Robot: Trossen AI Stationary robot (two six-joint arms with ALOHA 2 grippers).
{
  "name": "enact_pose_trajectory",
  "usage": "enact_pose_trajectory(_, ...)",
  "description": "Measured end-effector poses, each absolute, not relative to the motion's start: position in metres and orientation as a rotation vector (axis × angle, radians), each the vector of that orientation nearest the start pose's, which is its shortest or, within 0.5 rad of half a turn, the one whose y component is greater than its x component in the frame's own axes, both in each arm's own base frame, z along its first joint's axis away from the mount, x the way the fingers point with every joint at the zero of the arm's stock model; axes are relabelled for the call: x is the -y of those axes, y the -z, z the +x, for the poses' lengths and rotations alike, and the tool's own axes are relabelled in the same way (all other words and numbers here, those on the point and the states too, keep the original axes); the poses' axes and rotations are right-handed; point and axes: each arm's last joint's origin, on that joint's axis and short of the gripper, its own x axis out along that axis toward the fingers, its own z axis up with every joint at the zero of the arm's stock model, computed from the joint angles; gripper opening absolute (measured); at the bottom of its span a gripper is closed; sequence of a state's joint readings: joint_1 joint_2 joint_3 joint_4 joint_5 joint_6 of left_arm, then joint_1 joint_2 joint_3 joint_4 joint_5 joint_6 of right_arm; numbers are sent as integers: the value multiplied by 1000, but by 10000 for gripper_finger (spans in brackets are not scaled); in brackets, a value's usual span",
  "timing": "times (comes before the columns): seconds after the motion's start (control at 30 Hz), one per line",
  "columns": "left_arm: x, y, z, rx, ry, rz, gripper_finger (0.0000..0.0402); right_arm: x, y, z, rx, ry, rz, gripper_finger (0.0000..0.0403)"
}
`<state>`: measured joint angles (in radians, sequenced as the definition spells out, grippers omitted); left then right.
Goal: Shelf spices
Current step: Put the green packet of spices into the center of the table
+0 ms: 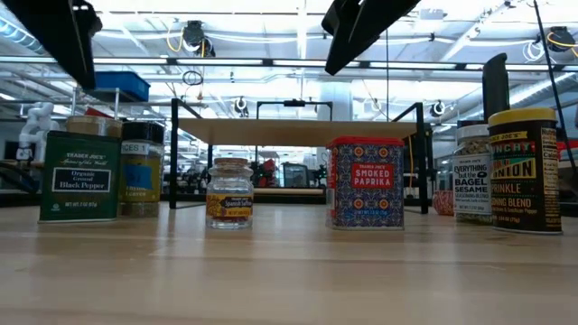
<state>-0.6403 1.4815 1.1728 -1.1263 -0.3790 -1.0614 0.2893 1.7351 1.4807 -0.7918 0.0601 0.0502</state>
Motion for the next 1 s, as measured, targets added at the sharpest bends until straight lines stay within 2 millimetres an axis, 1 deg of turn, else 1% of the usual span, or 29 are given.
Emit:
enact_pose_trajectory(0.1, 148, -248, 216, -1190, -500, -191, 294, -102, -276, 348, -1049, -185, -147, 284)
enact_pose_trajectory(0.17, 150, -244, 218, -1199, -510, -181, 300, -102, -276, 348, -1055, -186, -149, 284)
enact_pose_trajectory(0.4, 151, -234, 221, -1225, -545, -126, 302, -101, -275, 346, -1071, -188, -151, 284)
enact_pose_trajectory(0.63, 151, -233, 221, -1224, -549, -128, 302, -101, -274, 345, -1085, -190, -152, 284)
enact_pose_trajectory(1.0, 152, -233, 223, -1187, -595, -217, 302, -101, -274, 345, -1085, -189, -152, 283)
